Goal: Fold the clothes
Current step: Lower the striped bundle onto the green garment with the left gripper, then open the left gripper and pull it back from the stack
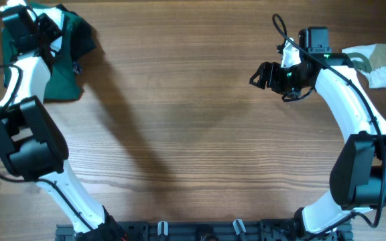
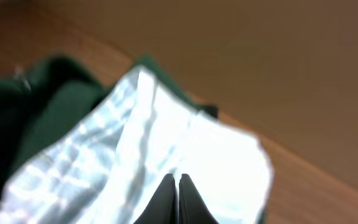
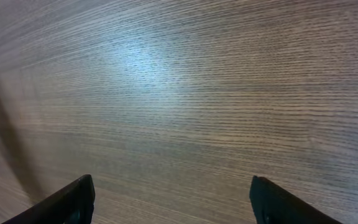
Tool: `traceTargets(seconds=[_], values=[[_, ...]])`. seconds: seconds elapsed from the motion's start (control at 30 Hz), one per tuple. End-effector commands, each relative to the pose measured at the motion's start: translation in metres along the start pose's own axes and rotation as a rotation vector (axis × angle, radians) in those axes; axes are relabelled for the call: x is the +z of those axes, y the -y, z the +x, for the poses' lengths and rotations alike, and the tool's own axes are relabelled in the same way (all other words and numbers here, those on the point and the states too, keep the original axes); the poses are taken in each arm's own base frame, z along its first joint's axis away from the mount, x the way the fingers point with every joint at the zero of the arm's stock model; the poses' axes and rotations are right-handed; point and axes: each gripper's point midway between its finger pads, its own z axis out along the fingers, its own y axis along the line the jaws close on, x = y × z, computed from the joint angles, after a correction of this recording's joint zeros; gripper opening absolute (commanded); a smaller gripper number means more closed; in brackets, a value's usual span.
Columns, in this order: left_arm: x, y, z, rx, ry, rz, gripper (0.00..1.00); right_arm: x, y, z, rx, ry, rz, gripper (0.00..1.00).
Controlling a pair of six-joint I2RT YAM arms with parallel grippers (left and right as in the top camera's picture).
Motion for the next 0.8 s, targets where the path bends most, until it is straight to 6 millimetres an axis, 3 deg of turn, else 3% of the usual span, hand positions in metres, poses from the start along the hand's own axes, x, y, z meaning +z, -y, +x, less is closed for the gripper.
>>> traceTargets(seconds=[0.0,0.1,0.13,0.27,0.43,0.47,0.5,0.53,0.57,0.6,0.7,0.77], values=[[0.018,-0.025,0.022,0.016,-0.029,-0.089,0.04,0.0,0.0,0.001,-0.001,0.002,0.006,0.81],[0.021,-0.031,0.025,0.014,-0.031,-0.107,0.05,0.0,0.0,0.0,-0.001,0.002,0.006,0.81],[0.021,-0.031,0.021,0.013,-0.018,-0.104,0.1,0.0,0.0,0.001,0.0,0.002,0.006,0.8],[0.001,-0.017,-0.02,0.013,0.084,-0.074,0.21,0.0,0.0,0.001,0.002,-0.002,0.006,0.81],[-0.056,0.007,-0.087,0.014,0.221,-0.028,0.43,0.0,0.001,0.002,0.004,-0.003,0.007,0.84],[-0.069,0.012,-0.1,0.014,0.248,-0.02,0.52,0.0,0.0,0.002,0.004,-0.003,0.006,0.84],[-0.083,0.016,-0.112,0.014,0.272,-0.012,0.71,0.0,0.0,0.002,0.004,-0.002,0.006,0.85],[-0.093,0.019,-0.12,0.014,0.289,-0.008,0.79,0.0,0.0,0.001,0.004,0.0,0.006,0.86],[-0.109,0.023,-0.132,0.014,0.313,0.0,0.95,0.0,0.0,0.001,0.003,0.002,0.005,0.88],[-0.121,0.026,-0.139,0.014,0.326,0.003,1.0,0.0,0.0,0.0,0.003,0.003,0.005,0.89],[-0.158,0.036,-0.15,0.011,0.322,0.029,1.0,0.0,0.0,-0.002,0.033,0.012,0.003,0.99],[-0.188,0.048,-0.149,0.019,0.283,0.081,1.0,-0.002,0.001,-0.007,0.058,0.031,0.0,0.99]])
